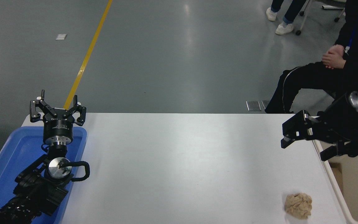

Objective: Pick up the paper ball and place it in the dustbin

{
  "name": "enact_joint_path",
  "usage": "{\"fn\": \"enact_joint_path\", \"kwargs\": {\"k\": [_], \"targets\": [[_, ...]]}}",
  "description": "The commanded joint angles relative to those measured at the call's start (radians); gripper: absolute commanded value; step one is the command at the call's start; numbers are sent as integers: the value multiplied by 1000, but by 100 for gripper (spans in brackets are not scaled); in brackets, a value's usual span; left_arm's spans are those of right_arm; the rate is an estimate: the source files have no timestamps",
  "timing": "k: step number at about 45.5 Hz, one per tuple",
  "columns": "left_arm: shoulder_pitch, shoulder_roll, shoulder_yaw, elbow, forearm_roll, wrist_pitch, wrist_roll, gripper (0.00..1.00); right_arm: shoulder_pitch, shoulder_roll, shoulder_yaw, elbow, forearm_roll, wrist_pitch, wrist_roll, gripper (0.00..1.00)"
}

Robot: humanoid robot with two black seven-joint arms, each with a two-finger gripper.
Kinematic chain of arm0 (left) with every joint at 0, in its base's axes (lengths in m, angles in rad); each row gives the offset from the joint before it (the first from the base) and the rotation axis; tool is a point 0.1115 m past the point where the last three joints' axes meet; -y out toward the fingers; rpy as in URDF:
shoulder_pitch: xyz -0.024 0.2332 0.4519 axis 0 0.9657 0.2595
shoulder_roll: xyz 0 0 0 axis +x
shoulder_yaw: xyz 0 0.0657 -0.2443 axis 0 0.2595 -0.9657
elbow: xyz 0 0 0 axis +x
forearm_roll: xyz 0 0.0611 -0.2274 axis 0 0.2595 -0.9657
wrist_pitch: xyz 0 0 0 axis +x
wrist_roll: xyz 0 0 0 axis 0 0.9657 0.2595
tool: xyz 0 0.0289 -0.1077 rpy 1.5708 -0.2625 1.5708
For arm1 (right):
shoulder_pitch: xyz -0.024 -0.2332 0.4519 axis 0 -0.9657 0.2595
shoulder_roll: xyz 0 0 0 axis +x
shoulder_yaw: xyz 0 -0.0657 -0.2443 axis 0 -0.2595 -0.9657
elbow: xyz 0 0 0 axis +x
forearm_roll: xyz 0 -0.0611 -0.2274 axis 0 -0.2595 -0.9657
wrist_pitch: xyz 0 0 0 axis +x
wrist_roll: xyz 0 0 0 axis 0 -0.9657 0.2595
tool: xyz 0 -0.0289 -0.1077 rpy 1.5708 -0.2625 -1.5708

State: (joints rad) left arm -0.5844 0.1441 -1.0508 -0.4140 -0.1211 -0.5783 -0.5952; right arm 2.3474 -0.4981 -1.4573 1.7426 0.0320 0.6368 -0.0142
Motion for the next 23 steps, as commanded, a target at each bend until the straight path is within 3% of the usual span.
{"fn": "enact_joint_path", "kwargs": {"k": [1,10,23], "targets": [[0,0,0,0,0,0,0,99,-232,-69,-43,3,-4,-221,-3,100],[0,0,0,0,0,0,0,99,-505,-112,37,-20,11,-489,2,100],[0,0,0,0,0,0,0,99,-812,-160,245,-118,13,-591,4,99]]}}
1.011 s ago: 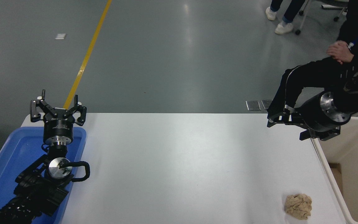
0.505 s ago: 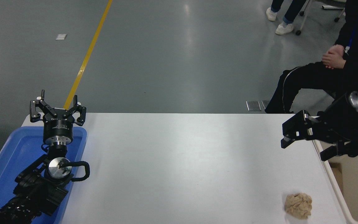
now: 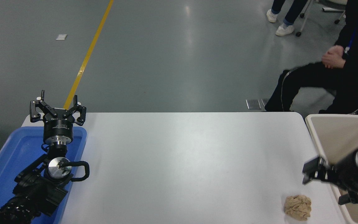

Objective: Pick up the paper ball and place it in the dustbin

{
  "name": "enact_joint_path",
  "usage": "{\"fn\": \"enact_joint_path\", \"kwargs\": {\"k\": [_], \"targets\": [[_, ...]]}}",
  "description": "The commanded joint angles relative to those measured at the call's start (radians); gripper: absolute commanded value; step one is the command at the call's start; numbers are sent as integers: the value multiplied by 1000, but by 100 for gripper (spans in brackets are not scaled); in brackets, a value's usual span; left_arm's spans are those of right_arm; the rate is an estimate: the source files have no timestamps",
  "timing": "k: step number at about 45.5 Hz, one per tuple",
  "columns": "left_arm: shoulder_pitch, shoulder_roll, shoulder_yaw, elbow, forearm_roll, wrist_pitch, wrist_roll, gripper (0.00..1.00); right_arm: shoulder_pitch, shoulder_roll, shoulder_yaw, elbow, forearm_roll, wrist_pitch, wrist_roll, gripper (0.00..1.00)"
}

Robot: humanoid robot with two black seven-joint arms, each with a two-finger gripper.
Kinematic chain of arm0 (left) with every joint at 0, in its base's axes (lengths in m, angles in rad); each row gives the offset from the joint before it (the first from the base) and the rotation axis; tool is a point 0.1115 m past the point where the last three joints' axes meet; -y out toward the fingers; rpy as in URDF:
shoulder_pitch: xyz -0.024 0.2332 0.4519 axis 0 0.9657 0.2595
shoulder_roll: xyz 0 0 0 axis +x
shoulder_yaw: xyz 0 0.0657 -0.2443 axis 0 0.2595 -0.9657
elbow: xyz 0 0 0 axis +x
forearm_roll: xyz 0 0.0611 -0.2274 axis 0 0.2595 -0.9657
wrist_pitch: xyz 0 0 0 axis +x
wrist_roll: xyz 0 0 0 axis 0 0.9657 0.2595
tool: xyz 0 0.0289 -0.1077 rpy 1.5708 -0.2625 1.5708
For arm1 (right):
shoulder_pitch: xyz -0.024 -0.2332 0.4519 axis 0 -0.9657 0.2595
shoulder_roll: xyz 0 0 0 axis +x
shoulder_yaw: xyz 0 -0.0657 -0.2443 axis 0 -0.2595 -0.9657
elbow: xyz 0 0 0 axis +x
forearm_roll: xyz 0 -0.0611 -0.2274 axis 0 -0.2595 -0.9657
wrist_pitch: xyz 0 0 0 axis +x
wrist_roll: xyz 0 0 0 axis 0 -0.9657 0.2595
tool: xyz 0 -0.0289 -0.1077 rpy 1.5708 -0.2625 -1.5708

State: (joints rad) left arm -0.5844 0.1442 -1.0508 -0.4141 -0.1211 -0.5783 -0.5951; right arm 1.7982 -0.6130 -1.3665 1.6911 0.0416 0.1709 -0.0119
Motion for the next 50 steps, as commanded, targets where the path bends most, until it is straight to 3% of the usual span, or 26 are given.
{"fn": "enact_joint_path", "kwargs": {"k": [1,11,37,39,44,48,50], "targets": [[0,0,0,0,0,0,0,99,-285,-45,173,-74,3,-129,1,99],[0,0,0,0,0,0,0,99,-462,-42,336,-180,87,-183,1,99],[0,0,0,0,-2,0,0,99,-672,-21,489,-407,139,-218,3,97],[0,0,0,0,0,0,0,99,-674,-17,489,-407,138,-220,3,92],[0,0,0,0,0,0,0,99,-675,-13,506,-418,136,-229,3,66],[0,0,0,0,-2,0,0,99,-678,4,506,-418,124,-229,3,39],[0,0,0,0,0,0,0,99,-678,7,506,-418,123,-229,3,33]]}}
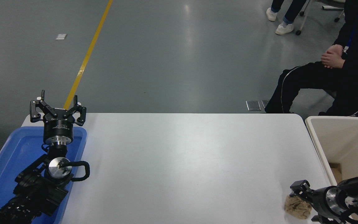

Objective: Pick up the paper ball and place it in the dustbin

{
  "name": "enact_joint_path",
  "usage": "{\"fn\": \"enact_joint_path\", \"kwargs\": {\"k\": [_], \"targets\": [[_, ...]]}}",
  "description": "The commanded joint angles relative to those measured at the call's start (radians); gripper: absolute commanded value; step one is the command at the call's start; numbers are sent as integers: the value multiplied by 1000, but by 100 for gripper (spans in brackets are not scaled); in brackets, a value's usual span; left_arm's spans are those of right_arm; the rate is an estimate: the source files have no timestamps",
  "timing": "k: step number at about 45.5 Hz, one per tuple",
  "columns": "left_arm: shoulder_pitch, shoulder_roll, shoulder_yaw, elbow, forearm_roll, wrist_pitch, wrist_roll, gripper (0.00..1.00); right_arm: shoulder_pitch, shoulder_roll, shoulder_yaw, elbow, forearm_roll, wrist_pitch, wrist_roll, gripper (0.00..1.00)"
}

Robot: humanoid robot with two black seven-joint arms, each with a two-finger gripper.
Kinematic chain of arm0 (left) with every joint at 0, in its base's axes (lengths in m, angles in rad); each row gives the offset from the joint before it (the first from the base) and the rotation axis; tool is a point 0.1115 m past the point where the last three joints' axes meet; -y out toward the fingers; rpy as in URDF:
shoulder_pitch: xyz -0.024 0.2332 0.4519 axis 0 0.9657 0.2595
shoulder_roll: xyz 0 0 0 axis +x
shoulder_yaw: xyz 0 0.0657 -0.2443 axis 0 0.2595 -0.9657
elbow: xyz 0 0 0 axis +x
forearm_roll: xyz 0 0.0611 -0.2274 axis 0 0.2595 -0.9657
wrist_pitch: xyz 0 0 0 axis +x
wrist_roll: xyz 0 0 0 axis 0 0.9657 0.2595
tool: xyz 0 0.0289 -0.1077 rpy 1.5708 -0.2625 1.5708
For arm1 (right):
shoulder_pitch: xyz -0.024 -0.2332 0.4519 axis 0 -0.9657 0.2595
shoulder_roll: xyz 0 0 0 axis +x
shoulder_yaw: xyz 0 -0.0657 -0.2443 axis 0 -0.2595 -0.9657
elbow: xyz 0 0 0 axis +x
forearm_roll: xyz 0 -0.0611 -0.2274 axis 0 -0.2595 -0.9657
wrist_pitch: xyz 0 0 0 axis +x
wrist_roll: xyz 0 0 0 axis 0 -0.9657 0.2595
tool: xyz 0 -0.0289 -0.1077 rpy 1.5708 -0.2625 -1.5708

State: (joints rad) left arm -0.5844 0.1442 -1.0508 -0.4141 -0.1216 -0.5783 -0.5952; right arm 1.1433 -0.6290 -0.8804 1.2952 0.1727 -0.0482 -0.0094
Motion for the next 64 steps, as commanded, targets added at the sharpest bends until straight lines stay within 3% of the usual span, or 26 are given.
{"fn": "enact_joint_path", "kwargs": {"k": [1,4,5,18,25,37,49,64], "targets": [[0,0,0,0,-1,0,0,99,-23,25,20,-22,-9,-10,2,29],[0,0,0,0,0,0,0,99,-22,26,17,-20,-13,-9,2,12],[0,0,0,0,-1,0,0,99,-22,28,17,-20,-18,-5,2,0],[0,0,0,0,0,0,0,99,33,8,20,-2,-107,2,5,0],[0,0,0,0,0,0,0,99,136,-66,-8,71,-124,36,3,0],[0,0,0,0,0,0,0,99,605,-26,-356,278,-176,106,5,0],[0,0,0,0,0,0,0,99,1030,55,-537,369,-177,361,6,0],[0,0,0,0,0,0,0,99,1431,100,-554,427,-177,702,9,0]]}}
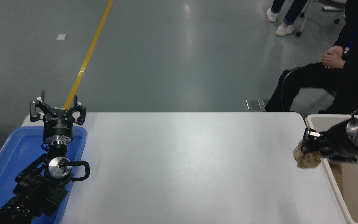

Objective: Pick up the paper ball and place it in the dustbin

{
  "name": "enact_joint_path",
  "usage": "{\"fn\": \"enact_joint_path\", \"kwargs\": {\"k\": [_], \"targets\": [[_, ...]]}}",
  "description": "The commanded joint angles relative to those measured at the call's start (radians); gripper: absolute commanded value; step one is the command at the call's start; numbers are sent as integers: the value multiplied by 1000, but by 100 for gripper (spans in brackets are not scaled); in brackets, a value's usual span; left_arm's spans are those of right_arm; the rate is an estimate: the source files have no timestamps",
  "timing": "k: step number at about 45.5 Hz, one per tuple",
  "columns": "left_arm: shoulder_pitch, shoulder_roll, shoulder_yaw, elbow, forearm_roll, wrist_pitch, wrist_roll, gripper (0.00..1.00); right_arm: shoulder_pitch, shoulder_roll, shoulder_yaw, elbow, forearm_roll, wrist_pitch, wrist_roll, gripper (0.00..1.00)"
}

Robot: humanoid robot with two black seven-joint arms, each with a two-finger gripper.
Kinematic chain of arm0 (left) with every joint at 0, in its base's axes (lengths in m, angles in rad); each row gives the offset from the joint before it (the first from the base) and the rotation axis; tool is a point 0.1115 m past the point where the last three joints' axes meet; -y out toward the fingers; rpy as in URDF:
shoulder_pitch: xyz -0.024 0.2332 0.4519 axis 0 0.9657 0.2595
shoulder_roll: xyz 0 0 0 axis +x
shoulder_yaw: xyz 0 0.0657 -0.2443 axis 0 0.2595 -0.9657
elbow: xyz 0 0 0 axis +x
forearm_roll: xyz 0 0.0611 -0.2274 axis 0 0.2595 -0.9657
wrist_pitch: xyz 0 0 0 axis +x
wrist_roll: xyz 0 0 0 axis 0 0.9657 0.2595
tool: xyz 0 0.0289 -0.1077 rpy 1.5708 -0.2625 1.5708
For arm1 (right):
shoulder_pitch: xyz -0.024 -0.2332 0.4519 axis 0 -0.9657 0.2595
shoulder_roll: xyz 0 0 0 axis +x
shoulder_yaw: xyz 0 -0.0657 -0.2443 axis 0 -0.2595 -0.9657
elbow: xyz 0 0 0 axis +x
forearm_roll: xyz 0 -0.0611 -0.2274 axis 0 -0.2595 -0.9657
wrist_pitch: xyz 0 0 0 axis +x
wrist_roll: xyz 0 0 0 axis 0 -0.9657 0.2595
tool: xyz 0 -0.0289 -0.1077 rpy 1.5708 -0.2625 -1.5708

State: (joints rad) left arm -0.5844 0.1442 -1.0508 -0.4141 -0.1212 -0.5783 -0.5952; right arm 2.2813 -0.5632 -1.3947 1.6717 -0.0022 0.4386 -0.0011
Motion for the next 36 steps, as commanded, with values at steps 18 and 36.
{"fn": "enact_joint_path", "kwargs": {"k": [18,36], "targets": [[0,0,0,0,0,0,0,99,376,37,-27,51,-22,290,1,0],[0,-2,0,0,0,0,0,99,-35,-93,-24,-136,-113,60,-2,0]]}}
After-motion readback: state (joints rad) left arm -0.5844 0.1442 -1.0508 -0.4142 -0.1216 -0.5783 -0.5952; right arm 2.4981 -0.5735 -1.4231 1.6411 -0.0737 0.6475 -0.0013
